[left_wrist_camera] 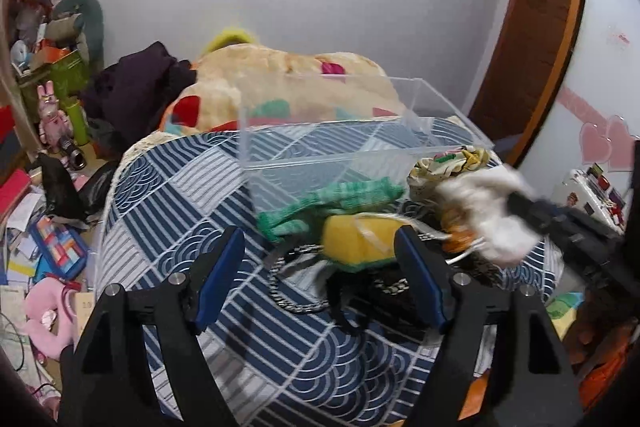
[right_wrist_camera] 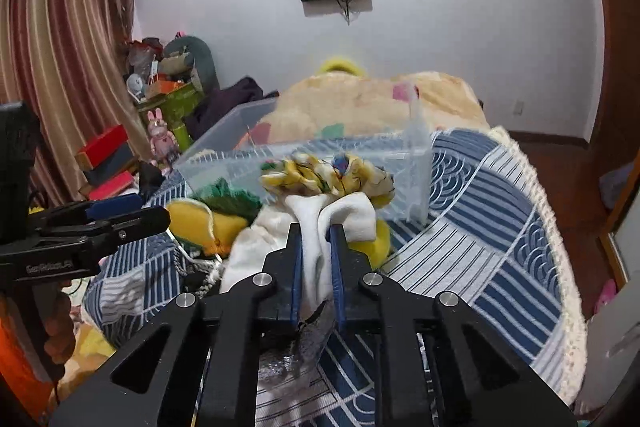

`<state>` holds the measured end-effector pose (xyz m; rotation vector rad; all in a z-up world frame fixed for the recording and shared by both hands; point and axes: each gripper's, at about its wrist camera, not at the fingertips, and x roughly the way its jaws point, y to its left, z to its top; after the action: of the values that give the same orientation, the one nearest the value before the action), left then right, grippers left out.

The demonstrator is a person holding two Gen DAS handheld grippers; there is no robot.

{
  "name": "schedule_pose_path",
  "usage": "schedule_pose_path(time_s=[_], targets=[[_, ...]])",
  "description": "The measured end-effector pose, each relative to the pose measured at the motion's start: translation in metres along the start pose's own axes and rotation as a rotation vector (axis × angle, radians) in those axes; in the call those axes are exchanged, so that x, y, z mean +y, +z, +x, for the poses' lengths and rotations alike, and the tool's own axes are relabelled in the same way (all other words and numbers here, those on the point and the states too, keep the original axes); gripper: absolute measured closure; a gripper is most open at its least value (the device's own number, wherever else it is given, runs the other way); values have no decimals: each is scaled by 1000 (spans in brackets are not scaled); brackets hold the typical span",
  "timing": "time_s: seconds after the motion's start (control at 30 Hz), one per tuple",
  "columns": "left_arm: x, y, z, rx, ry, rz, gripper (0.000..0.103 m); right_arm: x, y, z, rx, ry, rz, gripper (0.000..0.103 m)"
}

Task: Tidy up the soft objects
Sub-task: 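Carry the white cloth into the box with the right gripper while the left gripper places the yellow sponge inside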

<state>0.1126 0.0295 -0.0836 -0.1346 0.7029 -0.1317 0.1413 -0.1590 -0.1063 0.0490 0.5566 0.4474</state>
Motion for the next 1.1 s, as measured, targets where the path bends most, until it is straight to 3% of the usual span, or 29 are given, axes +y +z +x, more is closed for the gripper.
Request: schedule_pose_path(time_s=[0.2,0.43,0.5,0.53,0.57,0.77,1.1], targets=[[2,-12,17,64,8,12,26,-6,14,-20,-78,-10,3,92],[-22,-7,42,98,-64,27,26,-7,25,-30,-132,-30,16,92],[-29,-6,46,92,-62,45,32,-7,26,-29,-129,-34,13,92],[-31,-6,46,90,-67,53,43,-6,26,-28,-127,-36,11,92],[-33,-7,46,94,-72,62,44,-5,27,-27,-126,-37,11,92],[-32,-8,18,42,-73,88,46,-3,31,-24,-132,-30,12,92],[-27,36,-25,-81,-98,72,46,2,59,-19,-173,-32,8,92]])
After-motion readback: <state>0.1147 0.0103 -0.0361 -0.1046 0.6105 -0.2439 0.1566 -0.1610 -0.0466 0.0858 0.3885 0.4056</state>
